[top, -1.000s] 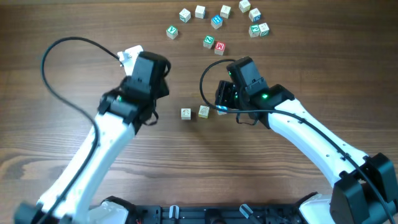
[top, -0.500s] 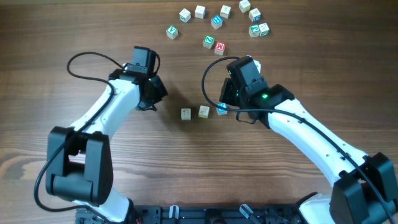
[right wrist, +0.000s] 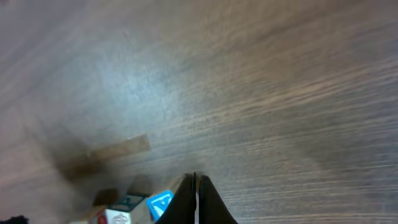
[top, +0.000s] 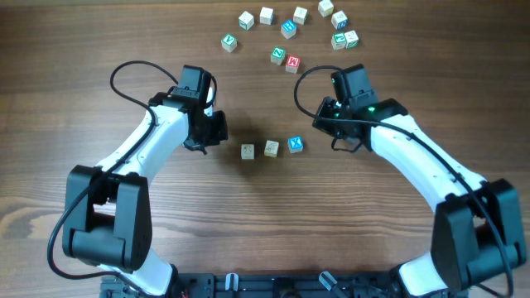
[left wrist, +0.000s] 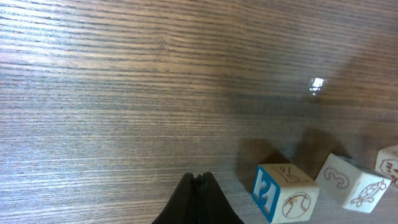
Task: Form a horizontal line
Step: 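Push the row of blocks together with both grippers from each end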
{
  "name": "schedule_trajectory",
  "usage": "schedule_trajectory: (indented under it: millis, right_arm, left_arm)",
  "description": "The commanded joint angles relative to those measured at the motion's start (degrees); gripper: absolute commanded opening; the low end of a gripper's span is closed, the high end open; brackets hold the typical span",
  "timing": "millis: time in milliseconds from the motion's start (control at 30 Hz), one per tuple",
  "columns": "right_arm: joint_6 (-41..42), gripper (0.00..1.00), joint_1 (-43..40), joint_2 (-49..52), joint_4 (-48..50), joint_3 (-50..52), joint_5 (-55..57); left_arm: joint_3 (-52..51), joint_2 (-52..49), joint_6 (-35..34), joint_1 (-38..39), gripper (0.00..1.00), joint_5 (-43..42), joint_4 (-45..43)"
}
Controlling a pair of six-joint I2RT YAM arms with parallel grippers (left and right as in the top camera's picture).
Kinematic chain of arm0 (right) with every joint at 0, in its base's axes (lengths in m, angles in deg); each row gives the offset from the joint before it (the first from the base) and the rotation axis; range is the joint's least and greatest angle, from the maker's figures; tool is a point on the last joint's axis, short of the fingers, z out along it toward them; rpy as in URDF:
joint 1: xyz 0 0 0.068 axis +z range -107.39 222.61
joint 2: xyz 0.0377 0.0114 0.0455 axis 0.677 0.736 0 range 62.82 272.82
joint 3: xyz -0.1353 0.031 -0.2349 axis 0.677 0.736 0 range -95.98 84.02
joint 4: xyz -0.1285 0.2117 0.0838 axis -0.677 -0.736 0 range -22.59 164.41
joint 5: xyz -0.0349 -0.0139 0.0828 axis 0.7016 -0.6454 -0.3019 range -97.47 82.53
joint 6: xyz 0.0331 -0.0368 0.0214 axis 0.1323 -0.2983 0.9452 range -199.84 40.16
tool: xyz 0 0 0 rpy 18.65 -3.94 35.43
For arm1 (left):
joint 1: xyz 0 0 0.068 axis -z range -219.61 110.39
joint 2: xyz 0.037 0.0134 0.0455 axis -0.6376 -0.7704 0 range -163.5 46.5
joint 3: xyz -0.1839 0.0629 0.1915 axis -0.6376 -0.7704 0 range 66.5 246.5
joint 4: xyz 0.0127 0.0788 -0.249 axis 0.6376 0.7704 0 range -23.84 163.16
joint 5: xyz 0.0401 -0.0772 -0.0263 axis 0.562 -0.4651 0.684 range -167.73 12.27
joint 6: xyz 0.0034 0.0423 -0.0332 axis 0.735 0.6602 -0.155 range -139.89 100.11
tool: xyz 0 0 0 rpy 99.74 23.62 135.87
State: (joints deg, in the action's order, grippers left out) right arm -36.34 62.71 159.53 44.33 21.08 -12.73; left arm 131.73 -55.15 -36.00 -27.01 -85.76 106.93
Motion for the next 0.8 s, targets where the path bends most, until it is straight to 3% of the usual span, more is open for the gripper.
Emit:
schedule_trajectory:
  millis: [0, 300, 567, 767]
  right_arm:
    - [-0.2, 0.04, 0.07, 2.54, -0.24, -0.15, -1.9]
    - [-16.0, 0.04, 0.07, 7.54, 2.21, -0.15, -2.47]
    - [-22.16, 0.04, 0.07, 10.71, 3.78, -0.15, -2.58]
    - [-31.71, 0.04, 0.09, 10.73, 4.57, -0.15, -9.03]
  left_arm:
    - [-2.51, -0.48, 2.23, 0.04, 0.04, -0.9, -0.26]
    - [-11.76, -0.5, 0.26, 0.04, 0.04, -2.08, -10.62]
    - [-11.78, -0.5, 0.26, 0.04, 0.04, -5.22, -13.18]
    - [-11.78, -0.5, 0.28, 0.04, 0.04, -5.22, -13.44]
